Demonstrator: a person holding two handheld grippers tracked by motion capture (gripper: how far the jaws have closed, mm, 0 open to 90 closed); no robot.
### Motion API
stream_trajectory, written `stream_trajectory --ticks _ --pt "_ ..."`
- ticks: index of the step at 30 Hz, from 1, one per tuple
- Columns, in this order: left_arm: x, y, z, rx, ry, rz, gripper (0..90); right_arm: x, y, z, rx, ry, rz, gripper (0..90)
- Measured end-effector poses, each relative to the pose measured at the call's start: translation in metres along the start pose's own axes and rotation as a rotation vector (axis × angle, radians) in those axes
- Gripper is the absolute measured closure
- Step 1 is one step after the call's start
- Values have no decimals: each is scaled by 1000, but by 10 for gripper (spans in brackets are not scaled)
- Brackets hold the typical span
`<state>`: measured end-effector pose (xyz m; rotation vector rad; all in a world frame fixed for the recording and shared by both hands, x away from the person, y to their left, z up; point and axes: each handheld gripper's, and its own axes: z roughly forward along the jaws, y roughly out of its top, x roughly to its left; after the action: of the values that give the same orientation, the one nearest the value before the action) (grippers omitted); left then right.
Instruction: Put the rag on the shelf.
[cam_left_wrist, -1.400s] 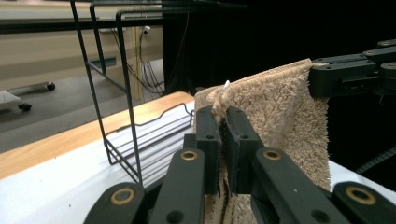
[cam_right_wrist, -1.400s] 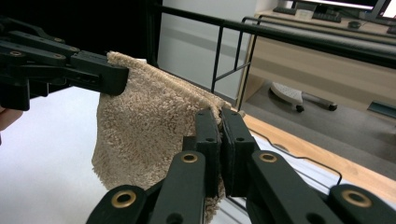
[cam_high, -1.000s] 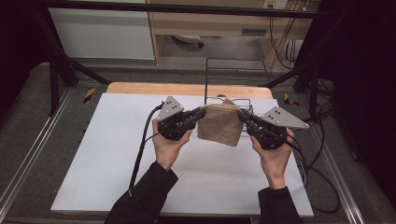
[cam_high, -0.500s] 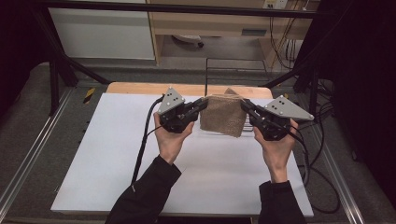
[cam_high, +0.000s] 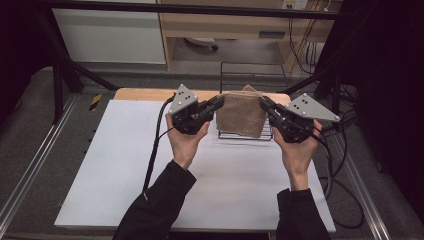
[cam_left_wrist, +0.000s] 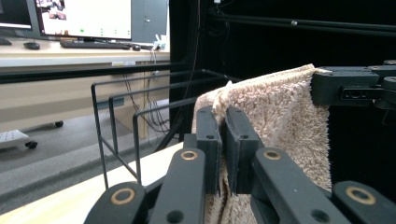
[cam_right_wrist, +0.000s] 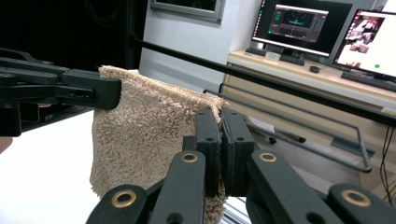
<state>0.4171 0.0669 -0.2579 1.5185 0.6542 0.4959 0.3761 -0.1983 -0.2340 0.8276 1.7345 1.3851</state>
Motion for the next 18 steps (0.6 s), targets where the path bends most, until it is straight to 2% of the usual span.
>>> stream_trajectory --ticks 8,15,18 --pt "0 13 9 -24 2 7 849 -9 12 1 -25 -22 -8 870" --pt "1 27 20 -44 2 -4 849 -18 24 4 -43 -41 -5 871" --pt "1 34 24 -48 10 8 849 -23 30 5 -48 -49 -7 871"
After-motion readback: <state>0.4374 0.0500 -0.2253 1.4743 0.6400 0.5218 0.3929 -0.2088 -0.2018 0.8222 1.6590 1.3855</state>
